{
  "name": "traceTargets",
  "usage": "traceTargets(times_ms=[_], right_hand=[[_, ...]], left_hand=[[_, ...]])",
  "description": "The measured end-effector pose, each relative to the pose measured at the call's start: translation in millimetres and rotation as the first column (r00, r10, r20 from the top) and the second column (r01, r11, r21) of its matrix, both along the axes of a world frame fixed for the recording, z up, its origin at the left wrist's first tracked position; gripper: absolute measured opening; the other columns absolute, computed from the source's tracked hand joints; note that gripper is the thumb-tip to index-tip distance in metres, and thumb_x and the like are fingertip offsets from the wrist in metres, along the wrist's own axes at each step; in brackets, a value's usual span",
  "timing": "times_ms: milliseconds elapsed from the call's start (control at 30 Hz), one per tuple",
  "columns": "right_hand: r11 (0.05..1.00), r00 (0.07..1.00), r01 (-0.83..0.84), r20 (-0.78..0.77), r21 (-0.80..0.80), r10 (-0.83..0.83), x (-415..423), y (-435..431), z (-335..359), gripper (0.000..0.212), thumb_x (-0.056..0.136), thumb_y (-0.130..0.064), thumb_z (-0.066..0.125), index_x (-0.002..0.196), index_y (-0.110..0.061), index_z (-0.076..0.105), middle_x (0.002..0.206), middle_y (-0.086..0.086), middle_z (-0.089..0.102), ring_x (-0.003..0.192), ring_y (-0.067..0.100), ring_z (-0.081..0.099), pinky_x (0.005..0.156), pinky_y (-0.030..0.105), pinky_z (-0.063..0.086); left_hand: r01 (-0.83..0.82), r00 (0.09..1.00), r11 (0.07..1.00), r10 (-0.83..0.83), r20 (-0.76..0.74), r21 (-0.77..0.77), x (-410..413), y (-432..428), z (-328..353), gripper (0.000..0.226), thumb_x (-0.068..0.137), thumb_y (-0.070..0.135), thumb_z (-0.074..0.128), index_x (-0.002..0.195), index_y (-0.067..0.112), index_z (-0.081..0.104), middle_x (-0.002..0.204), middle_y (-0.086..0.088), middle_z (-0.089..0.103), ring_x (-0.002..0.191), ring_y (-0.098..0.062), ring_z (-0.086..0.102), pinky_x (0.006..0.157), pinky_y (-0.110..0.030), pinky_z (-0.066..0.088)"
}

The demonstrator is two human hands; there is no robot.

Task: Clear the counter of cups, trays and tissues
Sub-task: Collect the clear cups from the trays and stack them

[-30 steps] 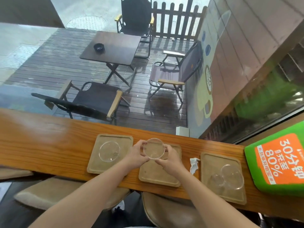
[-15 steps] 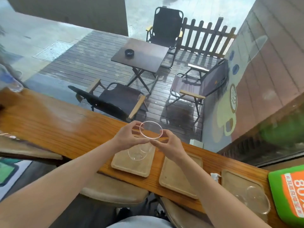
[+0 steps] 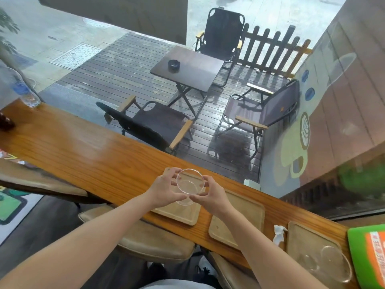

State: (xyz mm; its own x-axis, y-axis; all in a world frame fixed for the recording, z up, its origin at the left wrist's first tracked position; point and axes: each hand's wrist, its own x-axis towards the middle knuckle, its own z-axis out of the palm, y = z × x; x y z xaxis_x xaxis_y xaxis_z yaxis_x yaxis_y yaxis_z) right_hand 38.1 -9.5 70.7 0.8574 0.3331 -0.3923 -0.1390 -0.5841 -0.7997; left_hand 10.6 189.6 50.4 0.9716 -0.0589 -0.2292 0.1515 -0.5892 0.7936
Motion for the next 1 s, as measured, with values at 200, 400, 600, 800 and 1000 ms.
traceTargets(times_ms=[200, 400, 600, 800, 1000], right_hand=[[0.998, 1.0, -0.006, 0.015, -0.058, 0.006, -7, 10, -20, 0.067, 0.07, -0.034, 0.084, 0.128, -0.029, 0.052, 0.11, -0.015, 0.057, 0.096, 0.01, 0.064, 0.083, 0.033, 0.058], [0.97, 0.998, -0.018, 0.046, -0.242, 0.03, -9, 18, -35, 0.073, 0.08, -0.037, 0.076, 0.141, -0.015, 0.042, 0.134, 0.004, 0.051, 0.116, 0.02, 0.051, 0.095, 0.031, 0.046], [0.971, 0.997, 0.022, 0.072, -0.237, -0.005, -15, 26, -42, 0.065, 0.083, -0.024, 0.073, 0.141, -0.016, 0.044, 0.136, 0.003, 0.046, 0.114, 0.013, 0.044, 0.089, 0.021, 0.033], [0.978, 0.996, 0.058, 0.08, -0.199, -0.043, -22, 31, -52, 0.062, 0.084, -0.015, 0.069, 0.141, -0.02, 0.043, 0.134, 0.002, 0.046, 0.105, 0.008, 0.04, 0.086, 0.02, 0.034], [0.979, 0.998, 0.059, 0.037, -0.194, -0.052, -25, 24, -46, 0.067, 0.084, -0.017, 0.068, 0.144, -0.024, 0.039, 0.133, 0.0, 0.046, 0.106, 0.014, 0.049, 0.088, 0.026, 0.042]], left_hand=[[0.019, 0.999, 0.996, -0.022, 0.031, 0.086, -5, 2, -23, 0.08, 0.065, 0.046, 0.084, 0.132, 0.029, 0.043, 0.124, 0.007, 0.057, 0.11, -0.012, 0.056, 0.091, -0.03, 0.051], [0.066, 0.997, 0.984, -0.061, -0.039, 0.165, -8, 7, -43, 0.087, 0.071, 0.038, 0.082, 0.144, 0.019, 0.038, 0.14, 0.002, 0.049, 0.126, -0.016, 0.047, 0.104, -0.032, 0.043], [0.102, 0.99, 0.98, -0.083, -0.118, 0.173, -7, 5, -57, 0.091, 0.075, 0.038, 0.079, 0.15, 0.019, 0.031, 0.147, -0.001, 0.046, 0.131, -0.02, 0.045, 0.109, -0.041, 0.041], [0.111, 0.988, 0.989, -0.1, -0.114, 0.101, -5, 8, -59, 0.084, 0.074, 0.034, 0.081, 0.144, 0.026, 0.036, 0.136, 0.003, 0.053, 0.12, -0.015, 0.053, 0.093, -0.024, 0.041], [0.194, 0.97, 0.942, -0.141, -0.199, 0.275, 3, 18, -38, 0.101, 0.075, 0.012, 0.074, 0.154, 0.025, 0.013, 0.159, -0.006, 0.022, 0.138, -0.027, 0.037, 0.107, -0.04, 0.042]])
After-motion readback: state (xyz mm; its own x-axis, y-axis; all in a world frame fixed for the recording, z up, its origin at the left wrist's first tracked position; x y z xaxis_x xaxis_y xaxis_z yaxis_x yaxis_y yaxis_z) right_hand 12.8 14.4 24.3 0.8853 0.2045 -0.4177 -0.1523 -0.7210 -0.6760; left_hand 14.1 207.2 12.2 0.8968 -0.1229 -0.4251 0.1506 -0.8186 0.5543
